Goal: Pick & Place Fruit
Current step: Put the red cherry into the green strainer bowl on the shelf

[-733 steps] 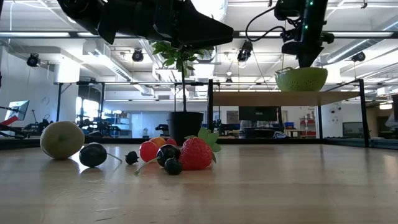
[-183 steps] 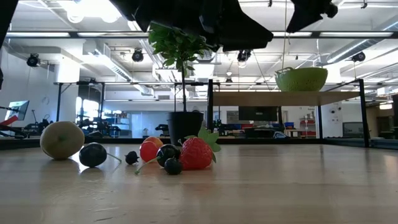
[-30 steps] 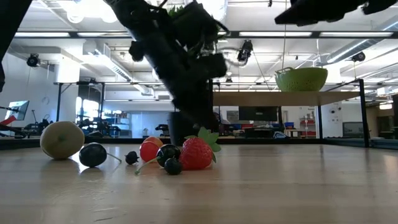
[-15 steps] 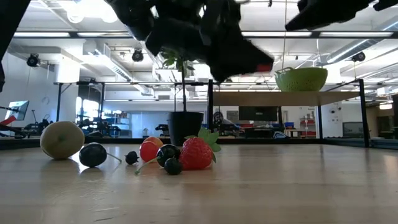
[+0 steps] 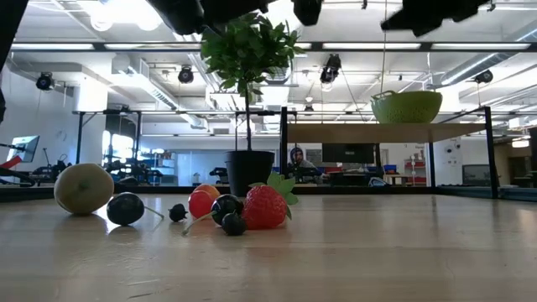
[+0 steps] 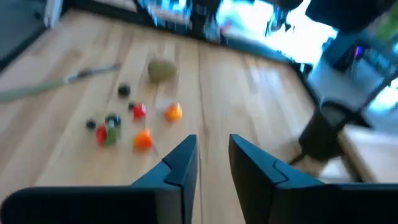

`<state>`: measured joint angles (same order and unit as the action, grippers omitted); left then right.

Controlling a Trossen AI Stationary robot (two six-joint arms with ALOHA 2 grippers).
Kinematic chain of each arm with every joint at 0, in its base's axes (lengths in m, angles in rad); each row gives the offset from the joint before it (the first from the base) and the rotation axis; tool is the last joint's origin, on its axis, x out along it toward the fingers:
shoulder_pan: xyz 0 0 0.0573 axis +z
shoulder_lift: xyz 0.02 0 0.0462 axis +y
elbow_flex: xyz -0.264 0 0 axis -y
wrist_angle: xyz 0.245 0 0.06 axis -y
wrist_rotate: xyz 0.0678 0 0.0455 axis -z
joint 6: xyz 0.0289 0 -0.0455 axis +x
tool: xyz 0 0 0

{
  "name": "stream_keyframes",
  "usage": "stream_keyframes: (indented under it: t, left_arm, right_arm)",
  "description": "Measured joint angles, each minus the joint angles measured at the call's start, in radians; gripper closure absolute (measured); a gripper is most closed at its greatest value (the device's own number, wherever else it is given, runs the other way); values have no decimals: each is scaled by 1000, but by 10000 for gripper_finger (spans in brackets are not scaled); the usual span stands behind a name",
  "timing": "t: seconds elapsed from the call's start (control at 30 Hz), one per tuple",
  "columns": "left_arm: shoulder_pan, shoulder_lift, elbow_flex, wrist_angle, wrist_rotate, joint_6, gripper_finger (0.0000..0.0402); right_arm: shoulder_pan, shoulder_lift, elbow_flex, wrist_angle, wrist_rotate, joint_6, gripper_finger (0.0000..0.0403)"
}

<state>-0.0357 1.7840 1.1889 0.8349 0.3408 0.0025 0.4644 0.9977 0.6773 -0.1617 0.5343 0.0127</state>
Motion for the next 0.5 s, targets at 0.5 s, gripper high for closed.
stream_keyframes:
  t: [0.5]
  left_arm:
    - [1,0,0,121,1,-19,280]
  right_arm:
    - [-25,0,-5,386,18,-361,241]
